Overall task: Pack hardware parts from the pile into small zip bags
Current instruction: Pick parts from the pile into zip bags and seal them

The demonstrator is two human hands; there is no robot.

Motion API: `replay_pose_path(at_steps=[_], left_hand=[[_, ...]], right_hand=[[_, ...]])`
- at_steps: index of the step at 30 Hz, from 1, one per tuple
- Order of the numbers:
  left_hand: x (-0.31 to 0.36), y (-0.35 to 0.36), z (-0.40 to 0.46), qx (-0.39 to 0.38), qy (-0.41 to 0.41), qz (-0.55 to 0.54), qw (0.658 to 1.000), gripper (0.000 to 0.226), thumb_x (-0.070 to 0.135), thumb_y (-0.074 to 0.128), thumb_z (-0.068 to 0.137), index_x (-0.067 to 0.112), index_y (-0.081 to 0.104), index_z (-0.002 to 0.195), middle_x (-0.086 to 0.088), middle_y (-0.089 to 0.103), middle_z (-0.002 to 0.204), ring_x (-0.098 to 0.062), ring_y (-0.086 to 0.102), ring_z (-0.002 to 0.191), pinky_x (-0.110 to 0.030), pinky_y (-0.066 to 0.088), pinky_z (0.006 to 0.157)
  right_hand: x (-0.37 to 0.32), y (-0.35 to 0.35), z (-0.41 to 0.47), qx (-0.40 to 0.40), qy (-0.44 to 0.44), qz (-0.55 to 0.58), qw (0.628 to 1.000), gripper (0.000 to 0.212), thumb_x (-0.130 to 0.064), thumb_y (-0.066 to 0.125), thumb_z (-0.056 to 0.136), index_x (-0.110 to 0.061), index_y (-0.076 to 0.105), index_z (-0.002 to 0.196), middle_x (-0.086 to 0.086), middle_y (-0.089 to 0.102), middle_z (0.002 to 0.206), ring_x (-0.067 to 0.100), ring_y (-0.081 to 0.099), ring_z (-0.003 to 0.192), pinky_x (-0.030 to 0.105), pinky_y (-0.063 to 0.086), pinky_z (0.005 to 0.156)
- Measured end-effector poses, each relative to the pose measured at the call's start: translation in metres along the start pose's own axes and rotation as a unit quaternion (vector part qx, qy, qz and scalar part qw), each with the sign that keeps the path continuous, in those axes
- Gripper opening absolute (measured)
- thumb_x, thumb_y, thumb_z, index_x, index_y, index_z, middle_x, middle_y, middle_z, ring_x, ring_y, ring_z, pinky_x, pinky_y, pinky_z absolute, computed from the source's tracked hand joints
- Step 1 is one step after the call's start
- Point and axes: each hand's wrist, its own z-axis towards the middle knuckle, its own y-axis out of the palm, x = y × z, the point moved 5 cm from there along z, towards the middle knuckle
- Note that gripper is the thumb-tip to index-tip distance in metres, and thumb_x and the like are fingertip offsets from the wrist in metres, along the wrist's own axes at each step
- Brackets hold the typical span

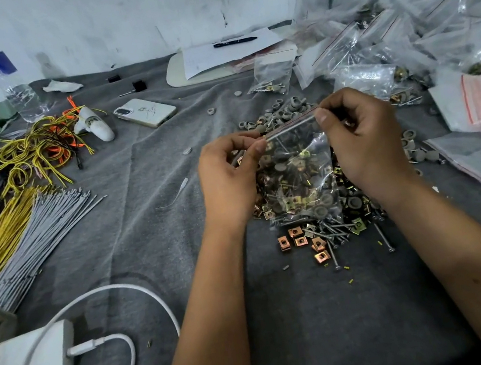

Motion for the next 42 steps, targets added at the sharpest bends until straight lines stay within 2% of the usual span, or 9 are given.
replay_pose_path(at_steps=[7, 12, 15, 21, 26, 30, 35, 39, 42], left_hand=[[-0.006, -0.001, 0.001, -0.015, -0.028, -0.079, 0.996, 0.016, 0.004, 0.077, 0.09, 0.013, 0.072, 0.078, 0.004, 0.077, 0.112, -0.021, 0.071, 0.111, -0.056, 0.054, 0.103], [-0.006, 0.002, -0.002, -0.022, -0.007, -0.086, 0.996, 0.005, 0.019, 0.073, 0.091, 0.016, 0.072, 0.087, 0.003, 0.076, 0.112, -0.026, 0.071, 0.11, -0.061, 0.054, 0.1], [-0.003, 0.009, -0.004, -0.042, 0.007, -0.059, 0.997, 0.01, 0.02, 0.077, 0.09, 0.012, 0.075, 0.095, -0.001, 0.075, 0.113, -0.025, 0.073, 0.106, -0.059, 0.057, 0.094], [0.002, 0.01, -0.002, -0.056, 0.073, -0.009, 0.996, 0.015, 0.005, 0.078, 0.088, 0.012, 0.07, 0.078, -0.003, 0.072, 0.118, -0.033, 0.066, 0.114, -0.065, 0.05, 0.098], [0.003, 0.008, -0.002, -0.047, 0.105, 0.026, 0.993, 0.015, 0.006, 0.082, 0.084, 0.007, 0.071, 0.075, 0.004, 0.075, 0.107, -0.022, 0.061, 0.114, -0.059, 0.048, 0.099], [-0.001, 0.01, -0.002, -0.048, 0.053, -0.025, 0.997, 0.01, 0.011, 0.083, 0.086, 0.014, 0.075, 0.079, 0.003, 0.077, 0.103, -0.024, 0.071, 0.104, -0.059, 0.054, 0.095], [-0.01, 0.009, -0.002, -0.035, -0.004, -0.136, 0.99, 0.014, 0.011, 0.081, 0.084, 0.01, 0.071, 0.073, -0.007, 0.077, 0.115, -0.034, 0.073, 0.108, -0.063, 0.056, 0.096], [-0.009, 0.009, 0.001, -0.043, 0.019, -0.171, 0.984, 0.028, 0.005, 0.079, 0.08, 0.023, 0.069, 0.062, -0.011, 0.075, 0.117, -0.038, 0.071, 0.111, -0.067, 0.054, 0.097], [-0.012, 0.007, 0.003, -0.044, 0.018, -0.191, 0.981, 0.022, 0.009, 0.08, 0.079, 0.023, 0.071, 0.065, -0.009, 0.075, 0.118, -0.035, 0.071, 0.112, -0.068, 0.053, 0.099]], right_hand=[[0.005, 0.0, 0.003, -0.013, 0.03, 0.053, 0.998, 0.014, -0.023, 0.065, 0.1, -0.03, 0.069, 0.089, -0.016, 0.066, 0.073, 0.002, 0.058, 0.068, 0.017, 0.049, 0.062], [0.002, 0.006, 0.001, -0.042, 0.005, 0.034, 0.999, 0.018, -0.02, 0.071, 0.096, -0.037, 0.072, 0.088, -0.021, 0.072, 0.082, -0.003, 0.066, 0.076, 0.013, 0.052, 0.067], [0.001, 0.008, 0.002, -0.051, -0.011, 0.024, 0.998, 0.014, -0.019, 0.074, 0.094, -0.032, 0.074, 0.09, -0.015, 0.073, 0.081, 0.001, 0.065, 0.073, 0.017, 0.053, 0.064], [0.005, 0.013, -0.001, -0.087, 0.001, 0.017, 0.996, 0.004, -0.017, 0.074, 0.094, -0.02, 0.076, 0.093, -0.009, 0.072, 0.081, 0.004, 0.066, 0.073, 0.019, 0.051, 0.065], [0.006, 0.016, -0.003, -0.099, 0.015, 0.008, 0.995, 0.004, -0.02, 0.074, 0.094, -0.019, 0.078, 0.096, -0.006, 0.075, 0.086, 0.007, 0.07, 0.079, 0.02, 0.055, 0.067], [0.001, 0.011, -0.002, -0.072, 0.003, 0.016, 0.997, 0.004, -0.018, 0.076, 0.092, -0.021, 0.077, 0.096, -0.009, 0.074, 0.085, 0.009, 0.07, 0.08, 0.025, 0.056, 0.07], [0.0, 0.007, -0.001, -0.038, 0.006, 0.034, 0.999, 0.006, -0.018, 0.075, 0.093, -0.024, 0.075, 0.095, -0.014, 0.071, 0.078, -0.003, 0.065, 0.07, 0.013, 0.049, 0.063], [0.005, 0.009, 0.0, -0.048, 0.028, 0.051, 0.997, 0.006, -0.022, 0.072, 0.095, -0.024, 0.077, 0.096, -0.005, 0.076, 0.083, 0.013, 0.072, 0.08, 0.021, 0.055, 0.066], [0.006, 0.008, 0.0, -0.05, 0.026, 0.06, 0.997, 0.01, -0.022, 0.07, 0.097, -0.028, 0.077, 0.093, -0.002, 0.077, 0.085, 0.021, 0.073, 0.085, 0.038, 0.061, 0.076]])
